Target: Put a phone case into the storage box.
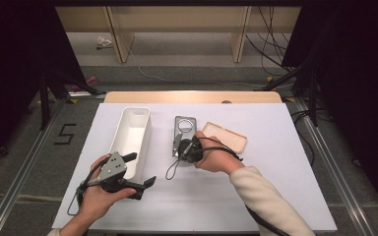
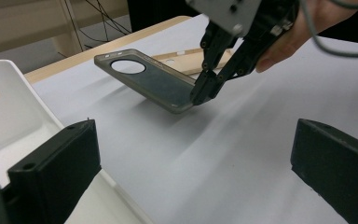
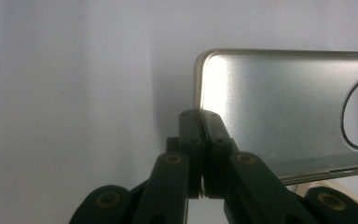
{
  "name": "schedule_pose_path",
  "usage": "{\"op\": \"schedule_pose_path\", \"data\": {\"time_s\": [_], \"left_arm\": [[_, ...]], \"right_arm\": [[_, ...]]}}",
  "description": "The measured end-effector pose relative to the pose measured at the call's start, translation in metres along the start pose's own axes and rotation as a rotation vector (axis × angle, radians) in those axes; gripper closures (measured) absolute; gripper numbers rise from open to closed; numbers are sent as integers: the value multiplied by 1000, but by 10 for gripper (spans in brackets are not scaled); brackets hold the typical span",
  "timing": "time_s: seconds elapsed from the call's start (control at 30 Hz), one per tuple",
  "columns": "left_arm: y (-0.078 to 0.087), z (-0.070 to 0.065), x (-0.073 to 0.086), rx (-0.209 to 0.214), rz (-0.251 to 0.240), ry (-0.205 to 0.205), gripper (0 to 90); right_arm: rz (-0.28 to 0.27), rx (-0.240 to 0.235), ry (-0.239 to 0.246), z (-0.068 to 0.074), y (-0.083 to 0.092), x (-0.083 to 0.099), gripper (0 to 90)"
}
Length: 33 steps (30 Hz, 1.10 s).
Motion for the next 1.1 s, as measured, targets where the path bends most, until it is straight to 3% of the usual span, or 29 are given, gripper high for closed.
{"op": "schedule_pose_path", "data": {"time_s": [0.3, 0.87, 1.0, 1.1], "left_arm": [[-1, 1, 1, -5, 4, 4, 12], [-2, 2, 2, -20, 9, 9, 24], [-2, 2, -2, -21, 2, 32, 34], [-5, 0, -12, -20, 0, 78, 53]], "right_arm": [[-117, 39, -31, 12, 19, 13, 891], [-267, 28, -102, 51, 47, 40, 891], [-281, 23, -103, 62, 52, 45, 891], [-283, 22, -100, 70, 55, 47, 891]]}}
Point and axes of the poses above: each handheld gripper's, and its own axes: y roughly backward along the jaws, x roughly out of its underside, z roughly to its left, the point moved 8 cm from there along -y, roughly forward along the jaws, and after that the axes turned 8 degrees about y, right-handed, at the moved point
